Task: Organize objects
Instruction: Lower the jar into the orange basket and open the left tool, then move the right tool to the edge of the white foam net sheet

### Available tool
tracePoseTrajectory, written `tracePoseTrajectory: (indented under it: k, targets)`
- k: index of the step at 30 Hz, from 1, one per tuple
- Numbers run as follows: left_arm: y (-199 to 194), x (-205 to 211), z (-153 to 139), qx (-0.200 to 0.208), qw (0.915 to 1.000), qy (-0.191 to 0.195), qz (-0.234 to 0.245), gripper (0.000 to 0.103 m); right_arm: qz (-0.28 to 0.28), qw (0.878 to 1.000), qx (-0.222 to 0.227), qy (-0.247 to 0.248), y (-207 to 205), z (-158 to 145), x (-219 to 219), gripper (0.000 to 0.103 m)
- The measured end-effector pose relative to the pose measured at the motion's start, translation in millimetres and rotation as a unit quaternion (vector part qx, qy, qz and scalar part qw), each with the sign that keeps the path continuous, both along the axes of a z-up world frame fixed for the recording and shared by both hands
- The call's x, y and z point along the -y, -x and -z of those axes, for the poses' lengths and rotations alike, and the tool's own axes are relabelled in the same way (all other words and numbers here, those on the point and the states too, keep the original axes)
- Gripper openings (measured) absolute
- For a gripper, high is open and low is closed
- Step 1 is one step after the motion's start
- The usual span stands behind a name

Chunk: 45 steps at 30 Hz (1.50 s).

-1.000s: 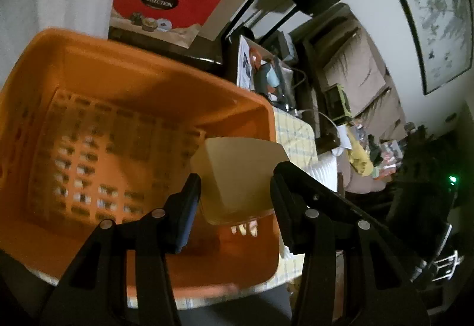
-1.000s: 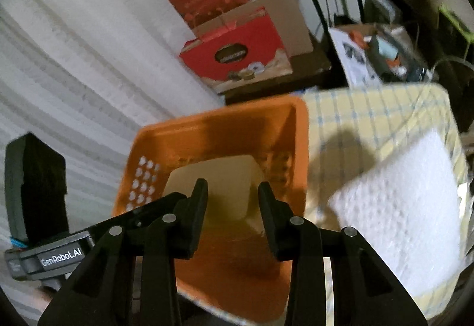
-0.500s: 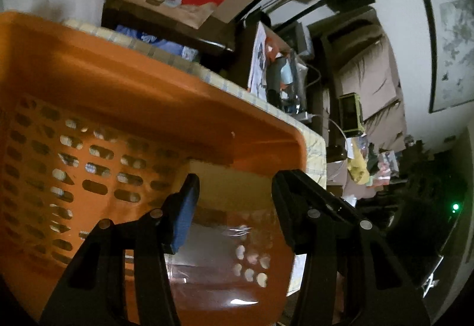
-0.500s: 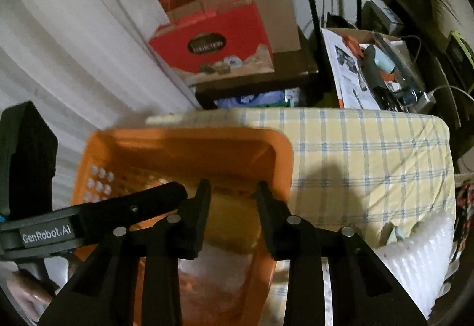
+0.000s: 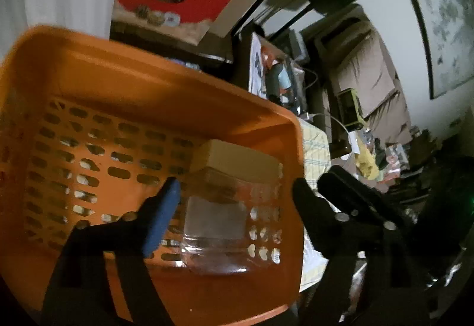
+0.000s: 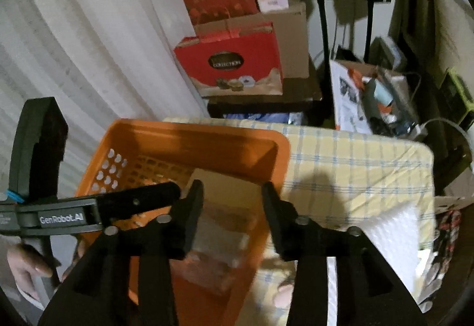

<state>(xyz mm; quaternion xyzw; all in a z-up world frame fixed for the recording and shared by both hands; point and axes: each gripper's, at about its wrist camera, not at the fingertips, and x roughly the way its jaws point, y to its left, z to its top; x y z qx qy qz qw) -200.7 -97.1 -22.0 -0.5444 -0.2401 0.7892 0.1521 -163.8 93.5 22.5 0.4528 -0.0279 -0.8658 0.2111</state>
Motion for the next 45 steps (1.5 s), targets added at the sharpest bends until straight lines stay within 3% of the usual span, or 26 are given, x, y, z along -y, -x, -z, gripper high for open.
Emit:
tracePoseTrajectory:
  k: [5, 11, 18, 25, 31, 36, 45]
  targets:
    - [-25.4, -18.8, -24.2, -0.044, 0.9983, 0.033, 0.016, 0.094, 0.009, 0.999, -0.027, -0.021, -22.5, -12.0, -17.8, 0.064]
    - [-54.0, -43.0, -45.4, -0.083, 0.9942, 0.057, 0.037, 0.101, 0.024, 0.998, -0.047, -0.029, -45.4, -19.6, -47.3, 0.078]
    - [-88.0, -71.4, -56.0, -0.113, 0.9902, 0.05, 0.065, 0.101, 0.051, 0.997, -0.048, -0.023, -62.8, -18.0, -92.0, 0.079]
    - [-112.9, -101.2, -47.7, -0.136, 0.9853, 0.073, 0.074, 0.102, 0.073, 0.996, -0.043, -0.025, -77.0, -6.2, -133.3, 0.079]
    - [-130.9, -124.8, -44.3, -0.165, 0.975, 0.132, 0.068, 0.102, 0.09, 0.993, -0.056, -0.052, -90.5, 2.0, -149.8, 0.082]
    - [-141.2, -135.0, -47.1, -0.198, 0.9598, 0.19, 0.059, 0.102, 0.101, 0.989, -0.075, -0.074, -105.2, 8.9, -153.4, 0.083]
    - [-150.7, -137.8, -47.9, -0.209, 0.9505, 0.227, 0.036, 0.102, 0.125, 0.982, -0.109, -0.088, -126.5, 10.3, -154.9, 0.084]
